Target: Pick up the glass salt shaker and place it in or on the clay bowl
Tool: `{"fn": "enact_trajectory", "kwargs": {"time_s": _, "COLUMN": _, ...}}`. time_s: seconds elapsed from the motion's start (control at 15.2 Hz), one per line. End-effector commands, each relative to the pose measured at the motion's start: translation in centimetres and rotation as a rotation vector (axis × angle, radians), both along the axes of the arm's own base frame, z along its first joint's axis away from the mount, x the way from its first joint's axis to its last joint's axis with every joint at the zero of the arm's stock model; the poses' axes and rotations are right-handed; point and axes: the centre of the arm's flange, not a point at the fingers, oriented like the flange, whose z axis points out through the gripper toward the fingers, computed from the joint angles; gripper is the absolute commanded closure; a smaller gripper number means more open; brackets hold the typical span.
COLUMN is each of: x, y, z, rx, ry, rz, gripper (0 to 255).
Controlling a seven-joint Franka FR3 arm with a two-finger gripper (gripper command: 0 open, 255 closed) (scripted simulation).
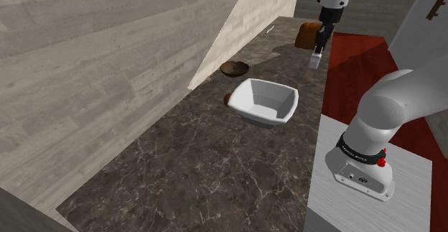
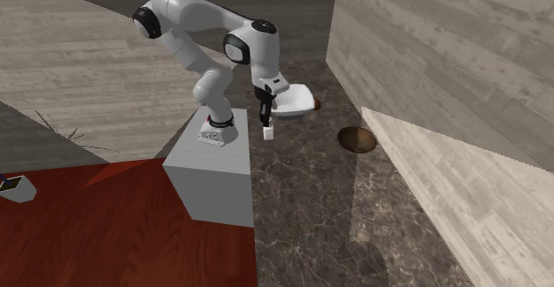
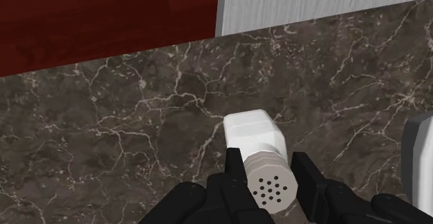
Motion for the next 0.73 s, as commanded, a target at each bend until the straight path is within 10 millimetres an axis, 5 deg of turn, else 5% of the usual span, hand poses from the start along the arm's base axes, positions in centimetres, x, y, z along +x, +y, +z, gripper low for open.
{"fn": "enact_trajectory", "kwargs": {"time_s": 0.0, "x": 2.3, "y": 0.8, "z": 0.3, "rx": 0.0, "ry": 0.0, "rz": 0.0, "gripper": 255}}
{"fn": "enact_trajectory", "kwargs": {"time_s": 0.66, "x": 14.8, "y": 4.8, "z": 1.8, "rx": 0.0, "ry": 0.0, "rz": 0.0, "gripper": 255}}
